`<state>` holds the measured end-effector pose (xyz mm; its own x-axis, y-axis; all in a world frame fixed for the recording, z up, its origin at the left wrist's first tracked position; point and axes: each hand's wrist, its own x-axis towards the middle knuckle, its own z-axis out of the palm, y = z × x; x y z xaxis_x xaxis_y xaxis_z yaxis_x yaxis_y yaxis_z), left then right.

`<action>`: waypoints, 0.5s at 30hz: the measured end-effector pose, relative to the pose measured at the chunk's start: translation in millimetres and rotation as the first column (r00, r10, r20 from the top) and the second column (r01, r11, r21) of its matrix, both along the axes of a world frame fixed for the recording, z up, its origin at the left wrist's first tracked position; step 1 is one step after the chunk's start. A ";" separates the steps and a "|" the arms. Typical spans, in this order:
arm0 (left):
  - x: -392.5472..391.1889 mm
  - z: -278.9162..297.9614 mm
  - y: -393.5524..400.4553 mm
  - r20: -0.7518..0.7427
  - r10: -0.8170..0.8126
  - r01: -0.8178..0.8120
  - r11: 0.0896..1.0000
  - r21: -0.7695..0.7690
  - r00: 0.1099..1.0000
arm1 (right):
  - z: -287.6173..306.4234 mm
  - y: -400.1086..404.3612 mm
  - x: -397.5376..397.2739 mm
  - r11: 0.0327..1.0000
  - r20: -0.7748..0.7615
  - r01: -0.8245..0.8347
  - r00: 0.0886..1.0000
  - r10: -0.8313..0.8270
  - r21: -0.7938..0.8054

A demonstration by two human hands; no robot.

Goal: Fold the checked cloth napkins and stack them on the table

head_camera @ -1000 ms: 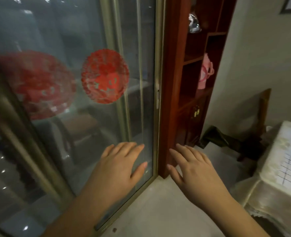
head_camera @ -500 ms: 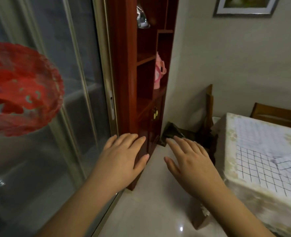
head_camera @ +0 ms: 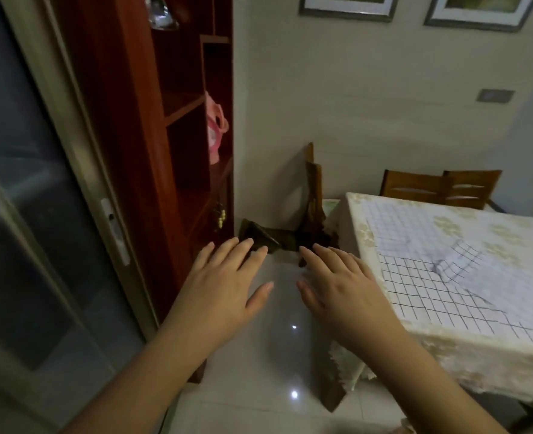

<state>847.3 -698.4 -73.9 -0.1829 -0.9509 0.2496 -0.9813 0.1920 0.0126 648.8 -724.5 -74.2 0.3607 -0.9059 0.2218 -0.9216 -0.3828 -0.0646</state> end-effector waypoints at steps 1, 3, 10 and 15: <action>-3.9 -1.6 -16.0 -0.013 -0.035 0.036 0.999 0.009 0.999 | -3.1 -11.4 -3.6 1.000 -0.003 0.019 1.000 -0.019 -0.001; -13.2 -7.9 -49.6 -0.034 -0.079 0.080 0.996 0.025 0.996 | -10.9 -35.9 -12.4 0.998 -0.001 0.059 0.998 -0.059 -0.008; -49.1 -21.6 -173.3 -0.044 -0.150 0.152 0.987 0.052 0.988 | -30.3 -139.4 -44.5 0.983 0.021 0.185 0.983 -0.185 -0.016; -75.4 -12.3 -249.4 -0.017 -0.191 0.192 0.979 0.071 0.981 | -29.7 -206.6 -68.2 0.977 0.051 0.215 0.976 -0.214 -0.016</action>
